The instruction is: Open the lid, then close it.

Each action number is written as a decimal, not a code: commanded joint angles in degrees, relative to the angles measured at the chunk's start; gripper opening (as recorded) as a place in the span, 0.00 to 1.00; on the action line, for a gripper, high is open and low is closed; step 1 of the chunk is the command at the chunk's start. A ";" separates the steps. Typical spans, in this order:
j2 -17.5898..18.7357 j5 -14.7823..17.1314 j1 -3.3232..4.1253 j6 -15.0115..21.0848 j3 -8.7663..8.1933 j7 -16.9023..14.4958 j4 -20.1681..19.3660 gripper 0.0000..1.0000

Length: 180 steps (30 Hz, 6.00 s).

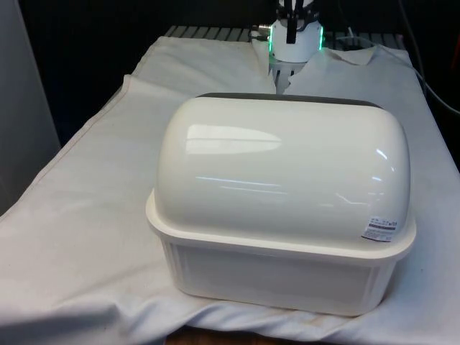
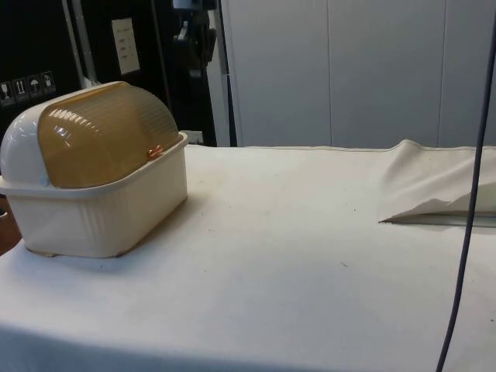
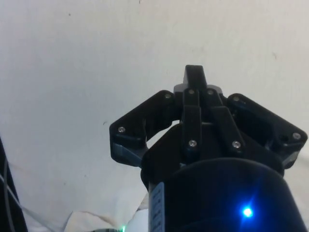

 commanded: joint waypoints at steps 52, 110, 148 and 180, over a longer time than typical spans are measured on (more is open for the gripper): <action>16.44 -0.69 0.29 18.28 -1.43 3.32 3.15 0.00; 19.02 0.63 -0.11 23.15 -1.66 5.79 6.70 0.00; 20.23 0.92 -0.29 24.98 -1.78 5.61 15.24 0.00; 17.53 0.97 -0.52 26.87 -2.06 5.39 14.90 0.00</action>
